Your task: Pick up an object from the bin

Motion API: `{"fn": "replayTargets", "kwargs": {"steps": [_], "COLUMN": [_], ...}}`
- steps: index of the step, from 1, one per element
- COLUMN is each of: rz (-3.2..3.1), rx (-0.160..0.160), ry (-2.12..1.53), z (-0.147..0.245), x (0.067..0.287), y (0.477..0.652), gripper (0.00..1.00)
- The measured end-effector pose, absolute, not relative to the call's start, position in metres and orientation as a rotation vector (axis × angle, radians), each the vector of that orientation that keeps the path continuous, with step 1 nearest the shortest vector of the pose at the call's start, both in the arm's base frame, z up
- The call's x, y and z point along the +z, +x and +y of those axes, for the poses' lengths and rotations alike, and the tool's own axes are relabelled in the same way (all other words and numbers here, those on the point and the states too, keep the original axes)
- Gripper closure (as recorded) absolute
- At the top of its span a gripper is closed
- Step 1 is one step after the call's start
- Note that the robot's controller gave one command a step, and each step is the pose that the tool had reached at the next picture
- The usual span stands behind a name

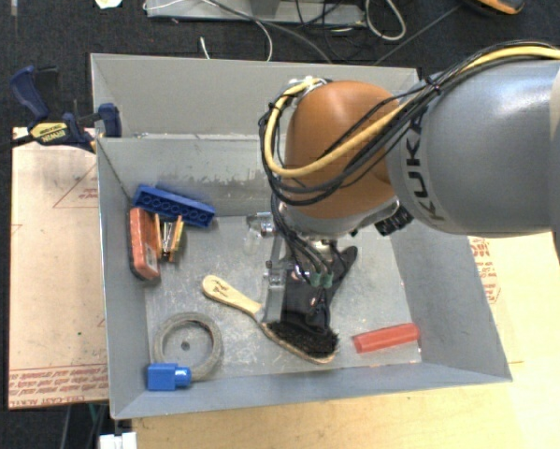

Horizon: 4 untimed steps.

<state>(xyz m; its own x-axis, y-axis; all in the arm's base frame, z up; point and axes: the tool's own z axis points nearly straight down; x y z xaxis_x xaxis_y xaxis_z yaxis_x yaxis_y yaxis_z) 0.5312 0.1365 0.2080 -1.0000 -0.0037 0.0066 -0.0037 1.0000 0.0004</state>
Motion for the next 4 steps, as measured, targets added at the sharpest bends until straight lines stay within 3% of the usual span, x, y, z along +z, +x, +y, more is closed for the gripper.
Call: {"fn": "replayTargets", "kwargs": {"steps": [1, 2, 3, 4], "rz": [-3.142, -3.140, -3.141, -3.095], "rx": [-0.002, -0.004, -0.006, -0.005], "ry": [0.002, 0.178, 0.119, 0.592], "z": [0.136, 0.090, 0.039, 0.005], "x": [0.212, 0.204, 0.182, 0.157], "y": [0.533, 0.562, 0.546, 0.573], "gripper": [0.00, 0.00, 0.00, 0.00]}}
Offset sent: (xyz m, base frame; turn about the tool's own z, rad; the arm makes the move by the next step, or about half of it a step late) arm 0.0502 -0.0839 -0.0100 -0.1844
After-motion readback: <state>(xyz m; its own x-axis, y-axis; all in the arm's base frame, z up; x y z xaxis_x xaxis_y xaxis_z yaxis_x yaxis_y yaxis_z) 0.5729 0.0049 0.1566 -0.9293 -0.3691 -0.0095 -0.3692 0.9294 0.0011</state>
